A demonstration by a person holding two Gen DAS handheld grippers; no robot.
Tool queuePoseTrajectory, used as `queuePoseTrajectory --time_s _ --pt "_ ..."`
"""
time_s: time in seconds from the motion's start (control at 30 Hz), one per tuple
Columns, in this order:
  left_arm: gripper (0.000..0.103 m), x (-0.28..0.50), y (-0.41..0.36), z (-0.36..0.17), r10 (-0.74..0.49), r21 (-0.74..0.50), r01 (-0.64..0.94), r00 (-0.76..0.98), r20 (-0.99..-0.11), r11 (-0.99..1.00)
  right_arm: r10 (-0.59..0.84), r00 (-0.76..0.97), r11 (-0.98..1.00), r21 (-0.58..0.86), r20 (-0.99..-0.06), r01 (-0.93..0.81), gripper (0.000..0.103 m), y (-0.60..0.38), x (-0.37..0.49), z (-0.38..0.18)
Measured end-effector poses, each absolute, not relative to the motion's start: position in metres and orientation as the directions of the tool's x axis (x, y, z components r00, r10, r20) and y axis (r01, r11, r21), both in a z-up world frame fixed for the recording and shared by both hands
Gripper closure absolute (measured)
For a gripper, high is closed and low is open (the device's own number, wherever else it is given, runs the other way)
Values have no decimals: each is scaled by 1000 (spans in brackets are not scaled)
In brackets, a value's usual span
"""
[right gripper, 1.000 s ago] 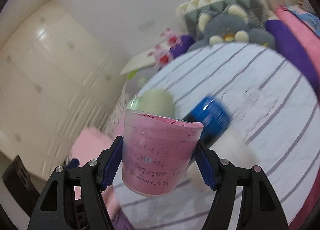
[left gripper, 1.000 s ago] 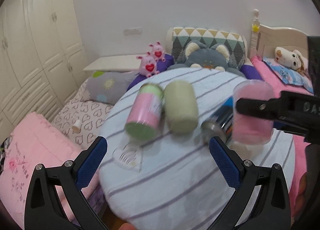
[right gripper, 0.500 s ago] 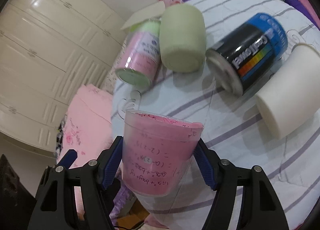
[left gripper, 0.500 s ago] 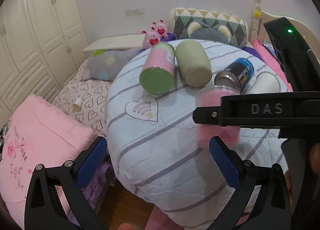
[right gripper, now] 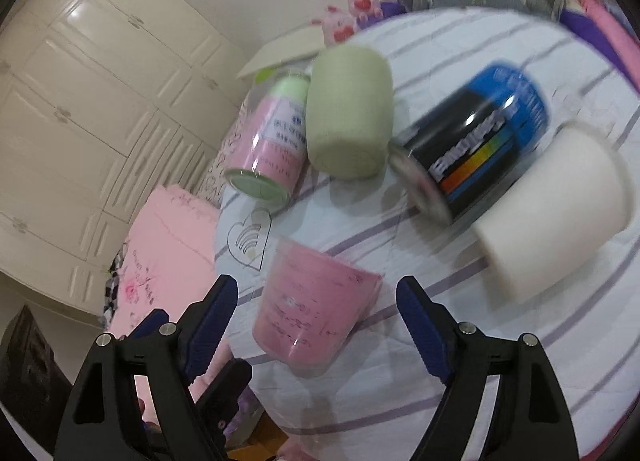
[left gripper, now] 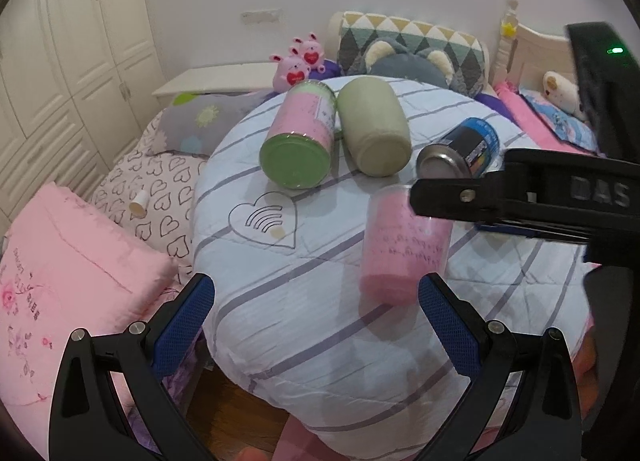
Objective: Flip cup upright
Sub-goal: 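Lower the pink cup upright onto the table and open the right gripper, then move the left gripper over the upright pink cup and grasp its rim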
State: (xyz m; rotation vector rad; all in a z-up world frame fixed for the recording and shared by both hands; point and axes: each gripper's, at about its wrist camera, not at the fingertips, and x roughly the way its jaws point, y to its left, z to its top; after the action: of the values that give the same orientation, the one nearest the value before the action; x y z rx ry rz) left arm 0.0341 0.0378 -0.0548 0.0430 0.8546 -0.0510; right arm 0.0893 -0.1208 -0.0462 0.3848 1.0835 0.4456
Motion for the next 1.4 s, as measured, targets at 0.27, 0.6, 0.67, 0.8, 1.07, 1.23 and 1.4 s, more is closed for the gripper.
queuePoseTrajectory --time_s 0.27,0.6,0.67,0.8,1.07,1.23,1.4 --pt "0 35 18 -44 -52 1 79 675 -736 997 368 590 930 290 -719 -226 20 -141 57 -4" --pt "0 37 -12 -47 -63 23 123 646 -760 992 308 670 951 218 -675 -217 20 -181 37 2" --pt "0 37 -17 -48 -61 31 131 643 -763 991 299 677 954 214 -673 -209 20 -187 38 0" --pt "0 38 -27 -48 -57 44 140 640 -766 989 299 680 954 220 -669 -203 20 -196 36 -3" --pt "0 46 -39 -52 -43 70 154 629 -776 986 302 675 953 234 -673 -193 20 -204 39 -9" --pt "0 58 -43 -60 -22 88 151 607 -795 985 290 669 957 227 -684 -183 20 -209 43 -12" --pt "0 73 -43 -68 -14 93 154 582 -813 984 291 662 956 230 -691 -181 20 -210 50 -16"
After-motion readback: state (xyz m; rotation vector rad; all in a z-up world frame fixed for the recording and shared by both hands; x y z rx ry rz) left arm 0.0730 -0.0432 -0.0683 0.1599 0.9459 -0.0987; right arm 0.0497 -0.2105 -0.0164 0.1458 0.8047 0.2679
